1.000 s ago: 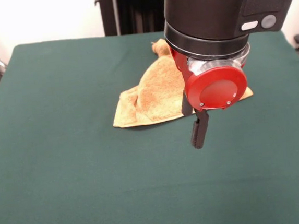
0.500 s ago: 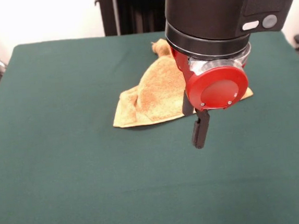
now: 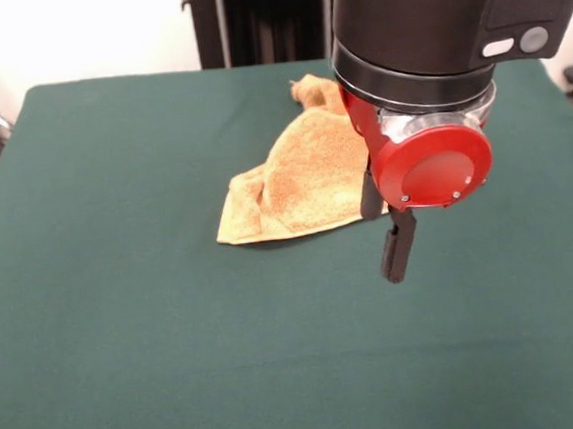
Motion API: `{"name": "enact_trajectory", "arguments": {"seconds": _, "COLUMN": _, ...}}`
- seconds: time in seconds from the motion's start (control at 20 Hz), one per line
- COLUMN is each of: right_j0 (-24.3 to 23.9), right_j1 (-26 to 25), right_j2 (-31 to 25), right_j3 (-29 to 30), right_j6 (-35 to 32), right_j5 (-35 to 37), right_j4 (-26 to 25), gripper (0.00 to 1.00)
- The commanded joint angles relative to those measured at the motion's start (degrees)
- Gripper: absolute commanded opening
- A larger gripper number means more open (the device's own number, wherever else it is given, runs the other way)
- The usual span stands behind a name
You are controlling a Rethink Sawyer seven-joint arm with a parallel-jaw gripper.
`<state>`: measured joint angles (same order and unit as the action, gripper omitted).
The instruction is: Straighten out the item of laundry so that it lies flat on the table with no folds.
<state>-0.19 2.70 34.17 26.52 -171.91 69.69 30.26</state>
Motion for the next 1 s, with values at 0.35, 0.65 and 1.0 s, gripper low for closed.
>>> {"name": "enact_trajectory", "arguments": {"seconds": 0.35, "right_j0": 2.69, "right_j1": -0.78, "right_j2": -3.33, "right_j3": 11.05, "right_j6": -18.38, "right_j5": -2.91, "right_j4": 0.83, "gripper": 1.0}}
{"name": "enact_trajectory", "arguments": {"seconds": 0.65, "right_j0": 2.94, "right_j1": -0.96, "right_j2": -3.11, "right_j3": 11.13, "right_j6": -19.11, "right_j5": -3.18, "right_j4": 1.09, "gripper": 1.0}}
{"name": "enact_trajectory", "arguments": {"seconds": 1.0, "right_j0": 3.33, "right_j1": -1.17, "right_j2": -2.81, "right_j3": 11.09, "right_j6": -20.44, "right_j5": -2.59, "right_j4": 1.53, "gripper": 1.0}}
